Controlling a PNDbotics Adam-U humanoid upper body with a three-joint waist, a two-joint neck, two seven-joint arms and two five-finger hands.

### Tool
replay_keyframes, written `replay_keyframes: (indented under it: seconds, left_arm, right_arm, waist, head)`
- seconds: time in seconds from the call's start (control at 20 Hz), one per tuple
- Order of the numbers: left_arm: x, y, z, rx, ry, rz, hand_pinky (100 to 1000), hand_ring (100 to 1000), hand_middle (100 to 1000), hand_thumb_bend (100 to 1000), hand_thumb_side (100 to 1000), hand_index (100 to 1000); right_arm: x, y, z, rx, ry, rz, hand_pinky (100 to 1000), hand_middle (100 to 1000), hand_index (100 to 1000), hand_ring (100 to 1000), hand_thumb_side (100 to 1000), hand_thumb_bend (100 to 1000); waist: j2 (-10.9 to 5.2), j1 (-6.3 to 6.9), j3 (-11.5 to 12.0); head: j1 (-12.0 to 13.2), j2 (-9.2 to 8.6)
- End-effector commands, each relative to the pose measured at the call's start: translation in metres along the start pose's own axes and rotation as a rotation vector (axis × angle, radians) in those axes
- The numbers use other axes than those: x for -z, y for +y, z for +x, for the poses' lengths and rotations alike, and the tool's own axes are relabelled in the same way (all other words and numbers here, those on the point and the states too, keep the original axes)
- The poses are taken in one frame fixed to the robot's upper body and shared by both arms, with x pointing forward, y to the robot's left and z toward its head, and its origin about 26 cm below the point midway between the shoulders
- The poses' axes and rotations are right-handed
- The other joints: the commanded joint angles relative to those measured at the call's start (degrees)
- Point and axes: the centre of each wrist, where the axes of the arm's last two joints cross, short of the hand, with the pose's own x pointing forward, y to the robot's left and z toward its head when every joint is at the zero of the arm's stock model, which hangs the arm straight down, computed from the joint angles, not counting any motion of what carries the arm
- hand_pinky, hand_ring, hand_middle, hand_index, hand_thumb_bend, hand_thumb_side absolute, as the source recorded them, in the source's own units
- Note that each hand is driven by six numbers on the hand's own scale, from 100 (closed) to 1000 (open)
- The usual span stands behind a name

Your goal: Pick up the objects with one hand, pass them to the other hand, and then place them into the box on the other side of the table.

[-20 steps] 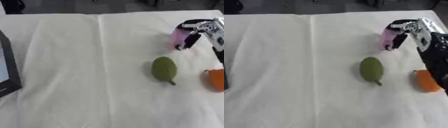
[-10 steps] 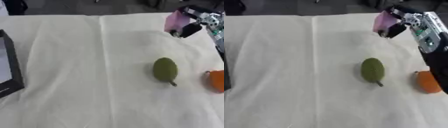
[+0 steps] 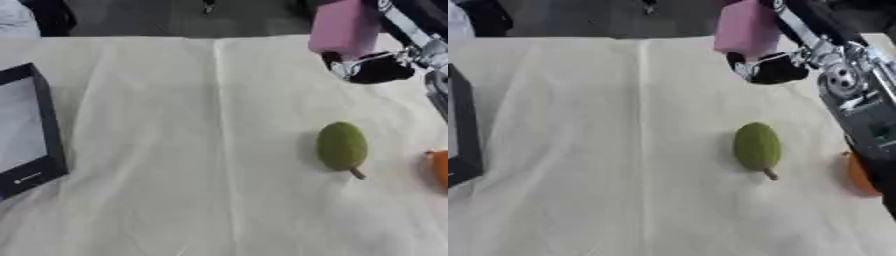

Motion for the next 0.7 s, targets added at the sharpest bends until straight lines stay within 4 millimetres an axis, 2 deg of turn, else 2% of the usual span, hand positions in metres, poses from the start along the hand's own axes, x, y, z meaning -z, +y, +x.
replay_keyframes:
  seconds: [0.05,0.45,0.7]
  left_arm:
    - [-0.003,-0.006,0.025,0.108,0.014,-0.099,823,788,705,123,914,841]
    - [-0.010,-0.039,0.057,0.260,0.073,-0.366,835,801,730,172,887,847]
    - [-0.008,-0.058,0.074,0.331,0.129,-0.463,839,804,740,214,791,849]
  right_arm:
    - [0.000,0.005,0.028,-0.016,-0.129,-0.073,827,512,627,644,100,100]
    - [0.007,0.036,0.071,-0.115,-0.292,-0.186,754,511,618,628,100,100]
    - [0.011,0.060,0.090,-0.214,-0.319,-0.197,692,508,611,615,100,100]
  waist:
    - [-2.15,-0.01,-0.14]
    - [-3.33,-0.08,-0.31]
    - [-3.51,0.32,-0.14]
  head:
    - [0.83,-0.30]
    - [1.36,0.19]
    - [1.50,0.55]
